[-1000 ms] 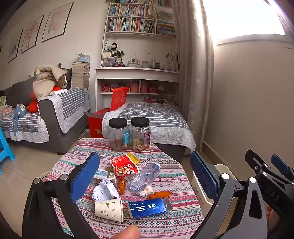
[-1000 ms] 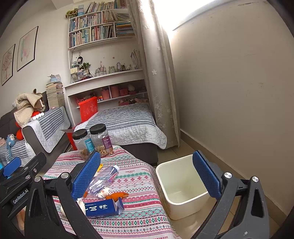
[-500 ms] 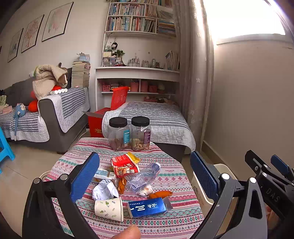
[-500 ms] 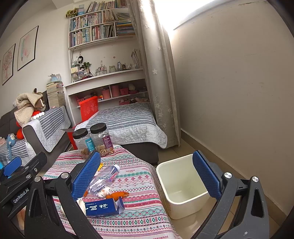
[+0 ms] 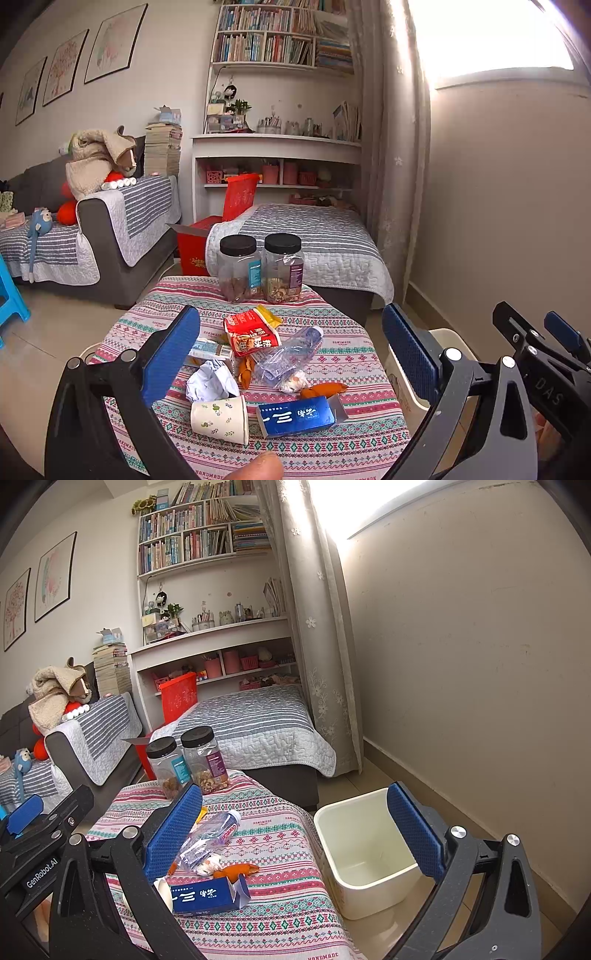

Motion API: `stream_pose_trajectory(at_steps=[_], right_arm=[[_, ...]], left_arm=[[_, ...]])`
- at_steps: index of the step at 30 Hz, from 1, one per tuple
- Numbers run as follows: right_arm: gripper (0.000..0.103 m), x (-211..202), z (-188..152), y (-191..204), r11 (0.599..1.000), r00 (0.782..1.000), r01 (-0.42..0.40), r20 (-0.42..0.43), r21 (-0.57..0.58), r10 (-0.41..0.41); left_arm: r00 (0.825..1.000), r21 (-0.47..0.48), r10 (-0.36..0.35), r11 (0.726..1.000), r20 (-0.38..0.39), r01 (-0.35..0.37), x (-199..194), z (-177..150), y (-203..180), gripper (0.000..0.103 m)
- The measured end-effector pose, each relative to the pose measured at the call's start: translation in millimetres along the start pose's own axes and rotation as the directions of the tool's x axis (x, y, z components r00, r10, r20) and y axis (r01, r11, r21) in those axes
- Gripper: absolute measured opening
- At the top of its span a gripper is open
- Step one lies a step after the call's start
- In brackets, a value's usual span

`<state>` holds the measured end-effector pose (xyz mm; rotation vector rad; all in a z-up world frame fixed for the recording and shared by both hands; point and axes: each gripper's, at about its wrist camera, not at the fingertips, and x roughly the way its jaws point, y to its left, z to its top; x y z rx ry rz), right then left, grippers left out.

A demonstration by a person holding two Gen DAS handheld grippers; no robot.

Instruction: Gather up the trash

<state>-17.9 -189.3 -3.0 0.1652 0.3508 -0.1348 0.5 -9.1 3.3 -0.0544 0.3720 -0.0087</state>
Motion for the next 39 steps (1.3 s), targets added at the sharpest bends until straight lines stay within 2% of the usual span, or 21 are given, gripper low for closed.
stream_pose_trajectory(at_steps=[6, 11, 17, 20, 22, 24, 26, 27, 28, 29, 31, 32, 33, 34, 35, 36, 39], right_arm=[[0.096, 6, -1, 1, 1.000, 0.999, 0.000, -0.050, 0.005, 0.000], [0.096, 23, -6, 9, 0.999, 0.987, -0.035, -0.156, 0.018, 0.037], [0.096, 47, -18, 25, 0.996, 0.958, -0.095, -0.271, -0.002, 0.091], [0.096, 62, -23, 36, 0.991, 0.939, -0.120, -0.331, -0.052, 0.097], [0.096, 70, -26, 43, 0.987, 0.932, -0.131, -0.352, -0.096, 0.089], [0.096, 80, -30, 47, 0.981, 0.922, -0.147, -0.378, -0.126, 0.089], [0.096, 91, -35, 48, 0.978, 0.909, -0.163, -0.406, -0.134, 0.096], [0.096, 96, -39, 48, 0.977, 0.904, -0.168, -0.416, -0.133, 0.099], [0.096, 101, -43, 48, 0.976, 0.899, -0.172, -0.427, -0.133, 0.100], [0.096, 107, -48, 46, 0.976, 0.893, -0.176, -0.439, -0.132, 0.102], [0.096, 119, -58, 43, 0.977, 0.873, -0.175, -0.477, -0.121, 0.097], [0.096, 124, -62, 40, 0.979, 0.860, -0.173, -0.501, -0.106, 0.098], [0.096, 130, -65, 37, 0.982, 0.845, -0.171, -0.525, -0.086, 0.101], [0.096, 136, -69, 34, 0.984, 0.831, -0.169, -0.545, -0.062, 0.108], [0.096, 141, -72, 31, 0.985, 0.818, -0.166, -0.563, -0.037, 0.117], [0.096, 146, -74, 27, 0.987, 0.804, -0.160, -0.581, -0.009, 0.125], [0.096, 156, -82, 22, 0.988, 0.778, -0.143, -0.611, 0.050, 0.143]], left_arm=[[1.000, -0.009, 0.012, 1.000, -0.019, -0.012, 3, -6, 4, 0.096], [0.994, -0.023, 0.030, 0.999, -0.107, -0.033, 18, -9, 17, 0.096], [0.974, -0.034, 0.078, 0.996, -0.213, -0.087, 39, -15, 42, 0.096], [0.954, -0.071, 0.069, 0.993, -0.293, -0.094, 55, -17, 60, 0.096], [0.931, -0.113, 0.059, 0.988, -0.361, -0.107, 69, -19, 77, 0.096], [0.900, -0.139, 0.055, 0.982, -0.432, -0.126, 84, -24, 92, 0.096], [0.849, -0.142, 0.065, 0.976, -0.525, -0.163, 103, -34, 106, 0.096], [0.817, -0.135, 0.070, 0.975, -0.573, -0.178, 112, -42, 112, 0.096], [0.772, -0.120, 0.071, 0.975, -0.632, -0.188, 124, -53, 117, 0.096], [0.734, -0.107, 0.067, 0.976, -0.676, -0.188, 133, -64, 120, 0.096], [0.670, -0.106, 0.041, 0.978, -0.741, -0.178, 148, -85, 123, 0.096], [0.647, -0.128, 0.022, 0.975, -0.762, -0.184, 152, -94, 126, 0.096], [0.631, -0.167, -0.002, 0.965, -0.776, -0.201, 156, -103, 131, 0.096], [0.613, -0.241, -0.048, 0.942, -0.788, -0.235, 160, -113, 139, 0.096], [0.603, -0.305, -0.092, 0.916, -0.792, -0.262, 162, -120, 144, 0.096], [0.601, -0.377, -0.140, 0.880, -0.787, -0.290, 164, -127, 151, 0.096], [0.623, -0.512, -0.213, 0.785, -0.752, -0.349, 165, -143, 159, 0.096]])
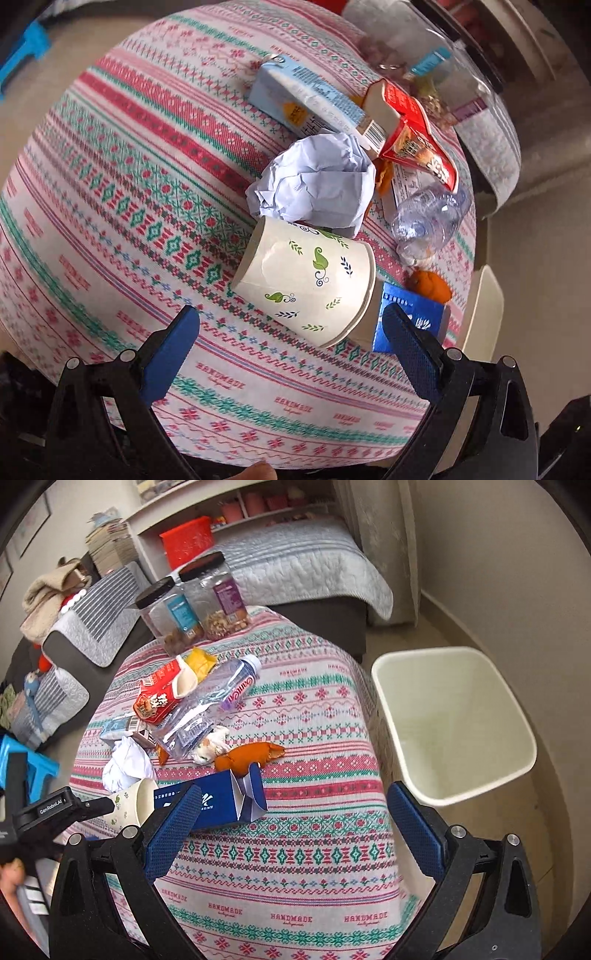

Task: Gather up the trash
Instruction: 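Grasp the paper cup with the left gripper while the right gripper approaches the blue box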

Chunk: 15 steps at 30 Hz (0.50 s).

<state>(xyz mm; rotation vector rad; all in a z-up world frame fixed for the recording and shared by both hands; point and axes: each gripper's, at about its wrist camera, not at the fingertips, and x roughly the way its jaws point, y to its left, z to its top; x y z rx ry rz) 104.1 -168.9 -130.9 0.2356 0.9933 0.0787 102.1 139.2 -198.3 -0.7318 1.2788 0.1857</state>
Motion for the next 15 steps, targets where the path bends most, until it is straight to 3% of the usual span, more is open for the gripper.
stream_pose_trajectory(at_steps=[3, 8, 12, 15], right_arm=[[0.096, 8, 0, 2, 1.000, 1.000, -0.014, -0.021, 0.014, 0.014], [0.096, 10, 1, 16, 0.999, 1.000, -0.015, -0.022, -0.035, 0.014], [0.096, 10, 4, 26, 0.995, 1.000, -0.008, -0.007, -0.101, 0.008], [0.096, 11, 4, 34, 0.985, 1.000, 0.014, 0.019, -0.172, -0.011]], left_arm=[[0.999, -0.100, -0.048, 0.994, 0.008, 0.049, 11, -1, 2, 0.096], [0.999, -0.188, -0.052, 0.981, 0.001, 0.051, 28, 4, -7, 0.096], [1.000, -0.189, -0.020, 0.982, 0.005, 0.020, 33, 5, -8, 0.094], [1.000, -0.106, -0.015, 0.994, 0.004, 0.015, 27, 3, -20, 0.085]])
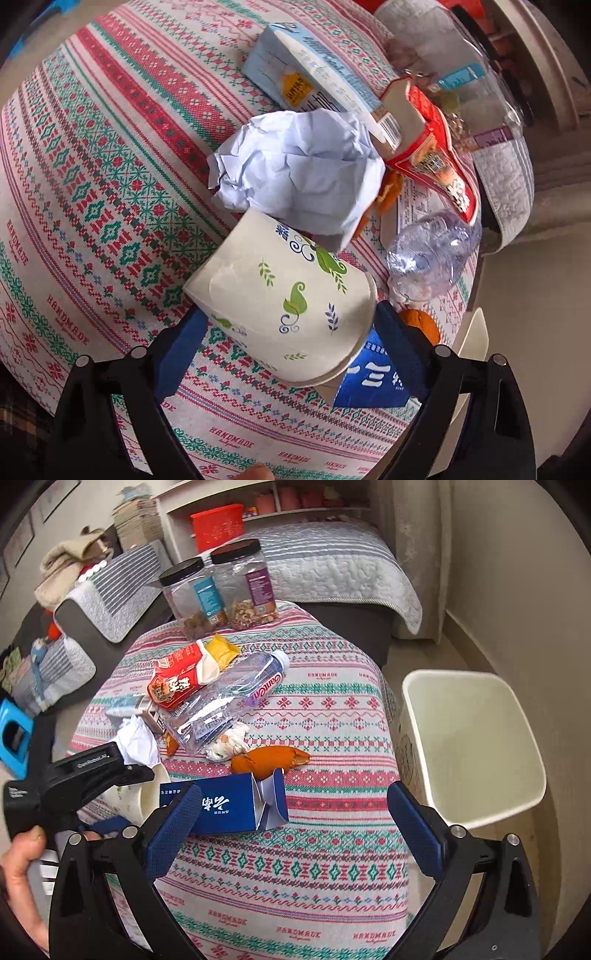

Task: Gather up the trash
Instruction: 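Grasp the paper cup with the left gripper while the right gripper approaches the blue box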

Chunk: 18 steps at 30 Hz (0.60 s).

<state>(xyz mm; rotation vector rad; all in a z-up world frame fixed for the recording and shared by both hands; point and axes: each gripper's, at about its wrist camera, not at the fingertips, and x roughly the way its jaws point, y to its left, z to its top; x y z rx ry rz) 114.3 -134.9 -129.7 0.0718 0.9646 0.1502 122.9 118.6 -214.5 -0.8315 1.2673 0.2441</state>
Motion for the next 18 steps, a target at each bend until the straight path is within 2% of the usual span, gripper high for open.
stream_pose_trajectory(at_steps=[3, 6, 7, 8, 11, 14, 16, 18], right_arm=[[0.096, 4, 0, 6, 0.997, 1.000, -0.014, 0.004, -0.071, 0.015], [0.096, 9, 0, 13, 0.989, 0.999, -0.048, -0.005, -0.143, 0.048], [0.096, 11, -1, 16, 0.984, 0.998, -0.058, -0.009, -0.168, 0.058], [0.096, 13, -2, 20, 0.979, 0.998, -0.070, -0.013, -0.194, 0.069], [0.096, 18, -8, 38, 0.944, 0.993, -0.120, -0.035, -0.307, 0.115], [0.096, 22, -19, 63, 0.883, 0.992, -0.123, -0.037, -0.453, 0.119], [0.096, 25, -26, 78, 0.848, 0.994, -0.103, -0.038, -0.519, 0.098], [0.096, 27, -28, 86, 0.835, 0.995, -0.103, -0.048, -0.540, 0.091]], left_arm=[[1.000, 0.113, 0.003, 0.994, 0.003, -0.004, -17, -9, -7, 0.079], [0.999, 0.229, 0.013, 0.973, 0.034, -0.021, -44, -18, -1, 0.072], [0.999, 0.265, 0.018, 0.964, 0.047, -0.030, -52, -20, 2, 0.039], [0.998, 0.305, 0.036, 0.951, 0.053, -0.051, -58, -20, 5, 0.015], [0.999, 0.357, 0.037, 0.933, 0.021, -0.042, -63, -13, 14, 0.015], [0.998, 0.343, 0.065, 0.938, -0.009, -0.058, -55, -3, 27, 0.015], [0.998, 0.311, 0.059, 0.949, -0.029, -0.047, -52, 1, 39, 0.016], [0.998, 0.284, 0.031, 0.959, -0.046, -0.017, -50, 4, 42, 0.024]])
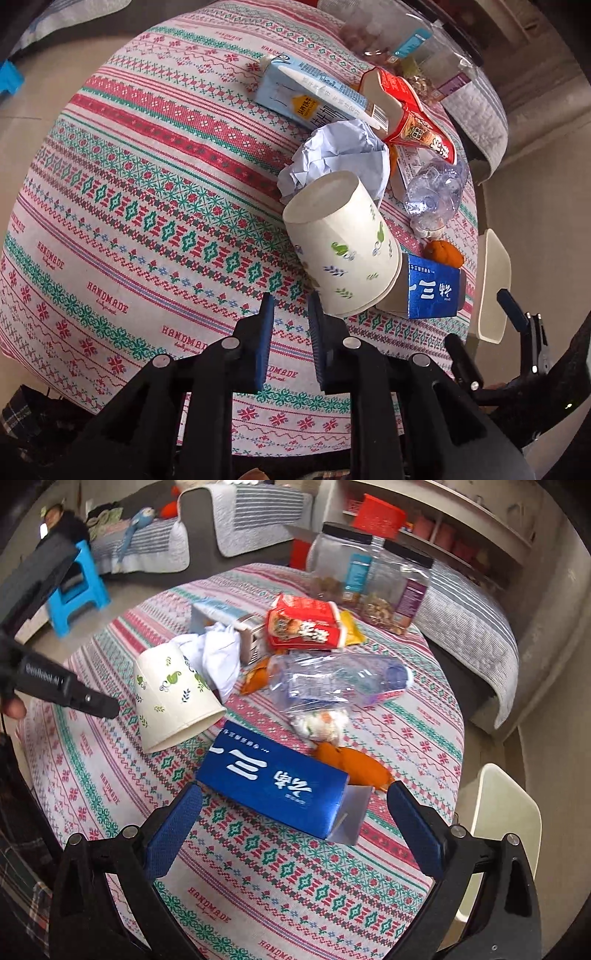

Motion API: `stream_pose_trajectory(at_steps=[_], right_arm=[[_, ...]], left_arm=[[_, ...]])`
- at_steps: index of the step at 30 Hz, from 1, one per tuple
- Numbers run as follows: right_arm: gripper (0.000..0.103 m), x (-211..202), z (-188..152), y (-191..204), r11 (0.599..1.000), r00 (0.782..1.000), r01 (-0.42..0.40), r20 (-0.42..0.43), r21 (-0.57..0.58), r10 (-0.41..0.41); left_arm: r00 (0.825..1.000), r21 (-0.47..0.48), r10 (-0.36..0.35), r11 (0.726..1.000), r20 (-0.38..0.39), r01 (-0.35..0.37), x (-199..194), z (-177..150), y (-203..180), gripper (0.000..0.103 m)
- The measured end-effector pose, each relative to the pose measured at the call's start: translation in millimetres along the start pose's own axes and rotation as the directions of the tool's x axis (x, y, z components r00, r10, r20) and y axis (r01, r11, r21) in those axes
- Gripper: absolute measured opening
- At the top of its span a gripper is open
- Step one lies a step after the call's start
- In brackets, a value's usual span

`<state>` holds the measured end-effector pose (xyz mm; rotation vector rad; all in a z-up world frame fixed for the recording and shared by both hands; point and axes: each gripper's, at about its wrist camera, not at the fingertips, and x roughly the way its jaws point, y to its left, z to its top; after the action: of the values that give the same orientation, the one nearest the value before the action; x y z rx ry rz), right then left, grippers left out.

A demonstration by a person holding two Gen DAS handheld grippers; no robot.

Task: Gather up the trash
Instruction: 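Grasp the paper cup with the left gripper while the right gripper approaches the blue box, then grasp the blue box with the right gripper and lift it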

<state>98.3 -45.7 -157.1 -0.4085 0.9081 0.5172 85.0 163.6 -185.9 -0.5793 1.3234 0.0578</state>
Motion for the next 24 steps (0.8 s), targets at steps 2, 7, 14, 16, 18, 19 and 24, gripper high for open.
stream_pose_trajectory(at_steps=[2, 7, 14, 16, 18, 19, 24], right_arm=[[0.096, -3, 3, 3, 1.000, 1.000, -0.012, 0.004, 0.001, 0.012], [0.096, -17, 2, -1, 1.000, 0.999, -0.010, 0.041, 0.025, 0.009], [0.096, -21, -5, -18, 0.996, 0.999, 0.008, 0.044, 0.086, -0.012], [0.096, -21, -7, -22, 0.995, 0.999, 0.011, 0.040, 0.095, -0.015], [0.096, -20, -9, -25, 0.995, 0.999, 0.012, 0.032, 0.101, -0.016], [0.096, -19, -9, -25, 0.995, 0.999, 0.011, 0.031, 0.100, -0.015], [0.096, -19, -7, -26, 0.995, 0.999, 0.012, 0.034, 0.095, -0.015]], left_arm=[[0.999, -0.039, -0.042, 0.998, 0.000, 0.042, 1, 2, 3, 0.047], [0.992, -0.189, -0.123, 0.974, 0.016, 0.123, 18, 1, 10, 0.060], [0.991, -0.266, -0.124, 0.955, 0.055, 0.134, 37, 16, -5, 0.068], [0.991, -0.266, -0.127, 0.954, 0.045, 0.134, 42, 19, -11, 0.068], [0.990, -0.243, -0.139, 0.960, 0.031, 0.142, 45, 19, -15, 0.056], [0.989, -0.218, -0.143, 0.965, 0.023, 0.145, 44, 18, -19, 0.049], [0.990, -0.100, -0.138, 0.985, 0.026, 0.140, 27, 12, -25, 0.044]])
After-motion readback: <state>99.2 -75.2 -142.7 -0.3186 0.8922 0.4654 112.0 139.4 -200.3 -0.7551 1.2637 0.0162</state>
